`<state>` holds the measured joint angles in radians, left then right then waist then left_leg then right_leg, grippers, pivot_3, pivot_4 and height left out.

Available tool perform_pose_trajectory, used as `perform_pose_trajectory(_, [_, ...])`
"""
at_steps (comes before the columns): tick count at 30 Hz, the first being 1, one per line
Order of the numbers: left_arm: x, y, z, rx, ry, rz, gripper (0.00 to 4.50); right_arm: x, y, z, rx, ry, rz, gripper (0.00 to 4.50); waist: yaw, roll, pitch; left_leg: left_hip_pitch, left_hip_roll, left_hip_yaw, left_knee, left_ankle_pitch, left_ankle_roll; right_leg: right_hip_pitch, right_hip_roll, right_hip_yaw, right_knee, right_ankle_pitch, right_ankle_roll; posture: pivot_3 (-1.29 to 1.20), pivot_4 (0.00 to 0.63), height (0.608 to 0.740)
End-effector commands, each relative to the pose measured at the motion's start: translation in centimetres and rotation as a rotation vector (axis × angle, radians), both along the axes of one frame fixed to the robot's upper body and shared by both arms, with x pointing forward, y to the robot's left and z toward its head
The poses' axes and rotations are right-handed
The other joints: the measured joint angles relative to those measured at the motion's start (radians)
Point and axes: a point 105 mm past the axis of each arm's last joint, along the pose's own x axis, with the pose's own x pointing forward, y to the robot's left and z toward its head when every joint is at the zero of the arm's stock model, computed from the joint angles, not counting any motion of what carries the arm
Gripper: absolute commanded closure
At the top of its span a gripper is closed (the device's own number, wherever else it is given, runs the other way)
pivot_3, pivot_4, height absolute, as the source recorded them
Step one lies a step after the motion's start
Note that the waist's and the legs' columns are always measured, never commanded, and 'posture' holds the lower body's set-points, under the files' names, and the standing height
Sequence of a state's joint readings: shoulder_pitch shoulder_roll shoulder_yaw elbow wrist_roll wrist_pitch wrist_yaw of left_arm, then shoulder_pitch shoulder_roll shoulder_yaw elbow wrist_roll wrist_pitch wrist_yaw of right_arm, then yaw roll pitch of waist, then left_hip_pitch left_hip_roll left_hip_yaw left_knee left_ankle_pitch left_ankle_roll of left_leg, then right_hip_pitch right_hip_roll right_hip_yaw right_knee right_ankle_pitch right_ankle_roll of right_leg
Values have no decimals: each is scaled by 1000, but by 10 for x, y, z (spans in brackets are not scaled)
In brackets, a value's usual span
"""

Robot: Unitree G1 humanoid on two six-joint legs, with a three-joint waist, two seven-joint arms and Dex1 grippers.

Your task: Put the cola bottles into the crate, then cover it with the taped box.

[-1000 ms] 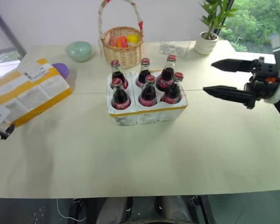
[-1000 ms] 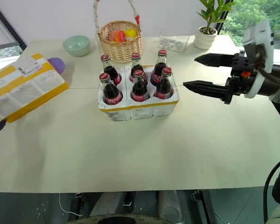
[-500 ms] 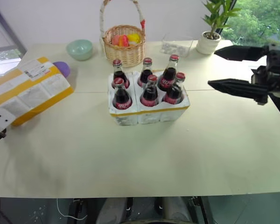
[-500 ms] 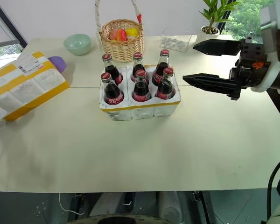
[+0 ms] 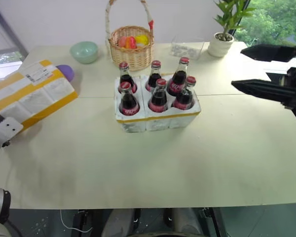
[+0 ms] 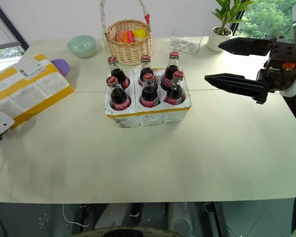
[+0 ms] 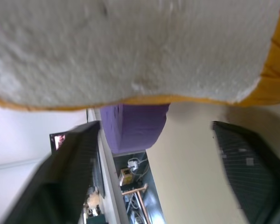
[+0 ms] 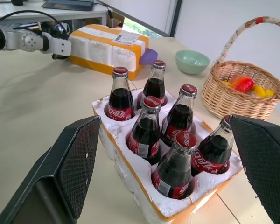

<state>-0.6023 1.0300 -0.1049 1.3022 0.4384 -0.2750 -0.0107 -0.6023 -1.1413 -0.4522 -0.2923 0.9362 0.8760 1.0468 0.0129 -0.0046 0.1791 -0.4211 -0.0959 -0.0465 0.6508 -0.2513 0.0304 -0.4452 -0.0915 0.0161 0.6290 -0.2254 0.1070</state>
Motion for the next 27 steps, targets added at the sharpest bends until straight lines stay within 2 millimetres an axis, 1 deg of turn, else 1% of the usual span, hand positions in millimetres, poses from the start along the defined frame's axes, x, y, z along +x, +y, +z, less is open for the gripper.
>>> perform_pose_trajectory(1, [-2, 9, 19, 40, -36, 25, 2436, -9, -3, 16, -5, -83, -12, 0, 0, 0, 0, 0, 0, 0, 0, 0, 0, 0, 0, 0, 0, 0, 0, 0, 150, 738])
perform_pose_trajectory(2, [-1, 9, 21, 44, -41, 25, 2880, -9, -3, 16, -3, -84, -12, 0, 0, 0, 0, 0, 0, 0, 0, 0, 0, 0, 0, 0, 0, 0, 0, 0, 150, 738])
perform_pose_trajectory(7, [3, 7, 28, 50, -63, 14, 2880, -8, -3, 14, 0, -88, -14, 0, 0, 0, 0, 0, 0, 0, 0, 0, 0, 0, 0, 0, 0, 0, 0, 0, 150, 738])
perform_pose_trajectory(13, [9, 1, 30, 44, -75, -20, 2880, -4, -2, 12, 8, -95, -14, 0, -1, 0, 0, 0, 0, 0, 0, 0, 0, 0, 0, 0, 1, 0, 0, 0, 150, 738])
perform_pose_trajectory(16, [10, 0, 31, 33, -89, -27, 3734, -3, -2, 13, 11, -97, -11, 0, -1, 0, 0, 0, 0, 0, 0, 0, 0, 0, 0, 0, 1, 0, 0, 0, 150, 738])
perform_pose_trajectory(17, [10, 0, 31, 32, -88, -27, 4234, -2, -1, 13, 13, -99, -9, 0, -1, 0, 0, 0, 0, 0, 1, 0, 0, 0, 0, 0, 1, 0, 0, 0, 150, 738])
perform_pose_trajectory(18, [10, 0, 31, 33, -85, -25, 4476, -2, -1, 13, 15, -100, -8, 0, -1, 0, 0, 0, 0, 0, 1, 0, 0, 0, 0, 0, 1, 0, 0, 0, 150, 738])
perform_pose_trajectory(24, [12, -3, 34, 36, -100, -48, 4476, 1, 0, 13, 20, -102, -5, 0, 0, 0, 0, 0, 0, 1, 1, 0, 0, 0, 0, 0, 1, 0, 0, 0, 150, 738])
perform_pose_trajectory(27, [10, -8, 42, 39, -149, -114, 4476, 3, 0, 10, 25, -98, -3, 0, -1, 0, 0, 0, 0, 1, 1, 0, 0, 0, 0, 0, 1, 0, 0, 0, 150, 738])
